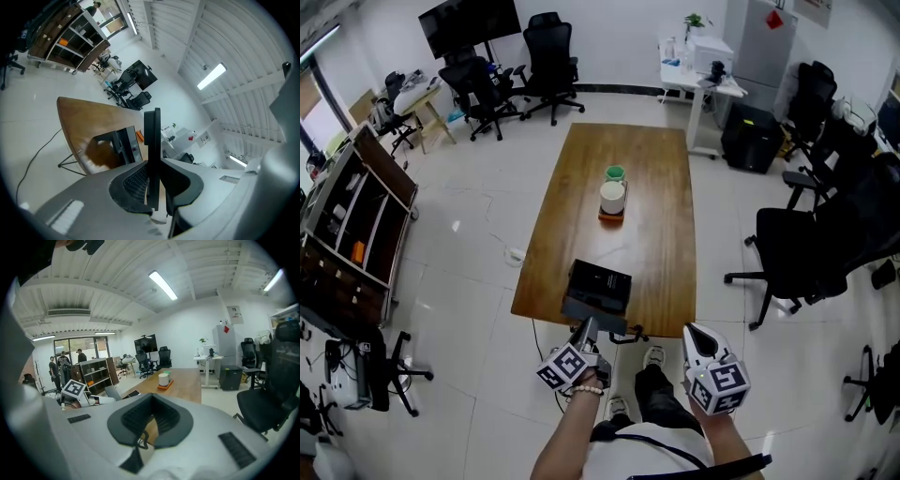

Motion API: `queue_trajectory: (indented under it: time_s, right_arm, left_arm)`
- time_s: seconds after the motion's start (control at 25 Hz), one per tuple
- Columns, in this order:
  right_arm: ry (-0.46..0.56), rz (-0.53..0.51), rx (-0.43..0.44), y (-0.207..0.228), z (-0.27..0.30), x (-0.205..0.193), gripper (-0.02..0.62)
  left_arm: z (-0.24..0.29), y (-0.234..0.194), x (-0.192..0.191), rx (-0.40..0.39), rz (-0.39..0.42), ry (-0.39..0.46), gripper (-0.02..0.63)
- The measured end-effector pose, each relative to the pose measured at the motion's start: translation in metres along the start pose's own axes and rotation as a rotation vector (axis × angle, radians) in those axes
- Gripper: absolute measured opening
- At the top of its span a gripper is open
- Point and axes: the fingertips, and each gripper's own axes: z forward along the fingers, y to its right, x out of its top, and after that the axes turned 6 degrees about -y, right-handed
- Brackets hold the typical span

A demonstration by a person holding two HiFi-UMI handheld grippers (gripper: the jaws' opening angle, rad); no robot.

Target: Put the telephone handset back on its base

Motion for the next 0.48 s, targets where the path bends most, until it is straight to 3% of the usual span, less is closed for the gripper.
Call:
queue_trajectory:
  time_s: [0.48]
  right_arm:
    - [-0.037,-0.041,0.039,0.036,0.053,0.025,0.002]
  left_arm:
    - [0.064,-0.038,-0.002,0.009,-0.065,0.067,0.071]
